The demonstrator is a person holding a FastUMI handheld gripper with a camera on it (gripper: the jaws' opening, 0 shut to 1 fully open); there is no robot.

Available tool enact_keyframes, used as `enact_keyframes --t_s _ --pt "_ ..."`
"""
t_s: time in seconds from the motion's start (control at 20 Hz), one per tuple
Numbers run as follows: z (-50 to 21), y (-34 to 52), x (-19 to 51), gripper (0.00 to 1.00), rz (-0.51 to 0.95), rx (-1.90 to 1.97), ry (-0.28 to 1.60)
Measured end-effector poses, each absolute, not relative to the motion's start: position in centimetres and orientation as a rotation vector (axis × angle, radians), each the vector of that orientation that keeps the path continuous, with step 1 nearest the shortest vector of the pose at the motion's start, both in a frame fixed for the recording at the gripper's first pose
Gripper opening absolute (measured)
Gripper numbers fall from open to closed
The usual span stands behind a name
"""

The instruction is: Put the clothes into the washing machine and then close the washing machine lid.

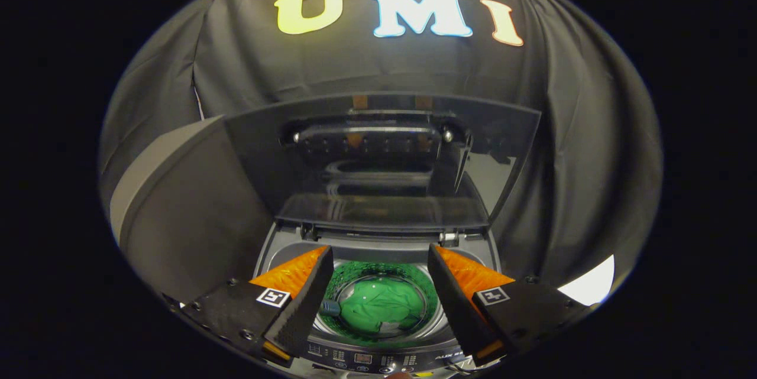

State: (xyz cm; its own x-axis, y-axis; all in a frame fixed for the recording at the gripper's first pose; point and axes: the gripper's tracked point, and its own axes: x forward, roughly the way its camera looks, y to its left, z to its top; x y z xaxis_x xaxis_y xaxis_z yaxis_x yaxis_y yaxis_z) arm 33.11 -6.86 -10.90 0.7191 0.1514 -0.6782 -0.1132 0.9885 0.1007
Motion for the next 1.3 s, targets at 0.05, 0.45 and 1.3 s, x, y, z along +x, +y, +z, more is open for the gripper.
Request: enact_keyframes --t_s 0.05,0.45,1.3 --pt "-10.1 -7.0 33.2 0.98 0.143 0.056 0.746" --pt "-1.8 -7.1 35.5 0.98 0.137 0.052 0.613" --pt "3.4 -4.1 46.5 0.98 0.157 0.092 0.563"
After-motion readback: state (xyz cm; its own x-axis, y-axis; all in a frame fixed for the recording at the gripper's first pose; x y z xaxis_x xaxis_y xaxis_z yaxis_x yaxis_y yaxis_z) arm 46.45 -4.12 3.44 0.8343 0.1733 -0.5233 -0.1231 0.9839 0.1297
